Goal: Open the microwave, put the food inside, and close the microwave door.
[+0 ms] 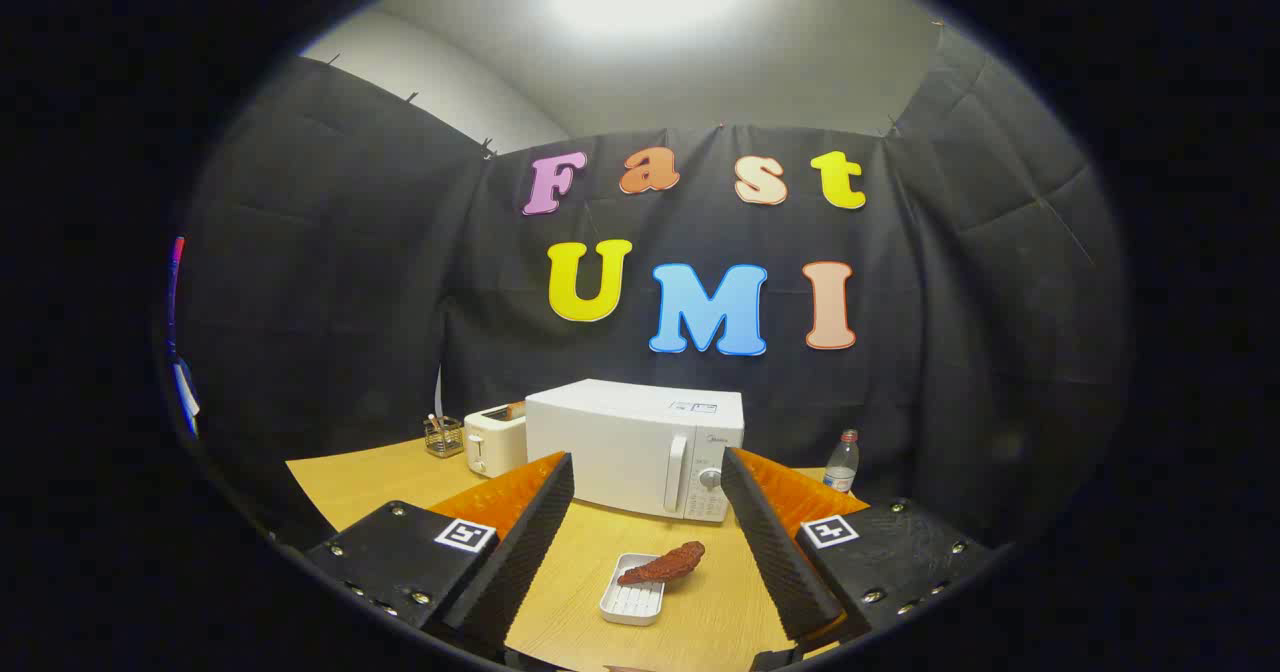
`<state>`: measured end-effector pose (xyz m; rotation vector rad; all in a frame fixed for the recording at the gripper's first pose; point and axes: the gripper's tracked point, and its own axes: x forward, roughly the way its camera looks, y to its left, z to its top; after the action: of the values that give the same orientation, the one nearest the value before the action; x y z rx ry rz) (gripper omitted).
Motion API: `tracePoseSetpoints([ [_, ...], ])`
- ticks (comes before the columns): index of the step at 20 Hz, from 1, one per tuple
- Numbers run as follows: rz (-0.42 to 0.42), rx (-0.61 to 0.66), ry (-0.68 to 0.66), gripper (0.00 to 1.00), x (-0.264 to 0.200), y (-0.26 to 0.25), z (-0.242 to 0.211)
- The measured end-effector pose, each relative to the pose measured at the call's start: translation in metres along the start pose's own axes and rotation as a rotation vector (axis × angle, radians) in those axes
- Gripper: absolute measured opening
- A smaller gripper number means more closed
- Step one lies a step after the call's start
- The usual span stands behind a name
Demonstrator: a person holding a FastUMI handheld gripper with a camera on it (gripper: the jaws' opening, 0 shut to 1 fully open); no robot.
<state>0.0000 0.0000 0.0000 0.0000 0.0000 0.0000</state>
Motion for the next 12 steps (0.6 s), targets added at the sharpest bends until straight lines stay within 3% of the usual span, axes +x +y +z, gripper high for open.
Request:
tracePoseSetpoints([
  [12,-0.008,0.016,-0.003,0.96,0.0040,-0.0024,-0.0032],
])
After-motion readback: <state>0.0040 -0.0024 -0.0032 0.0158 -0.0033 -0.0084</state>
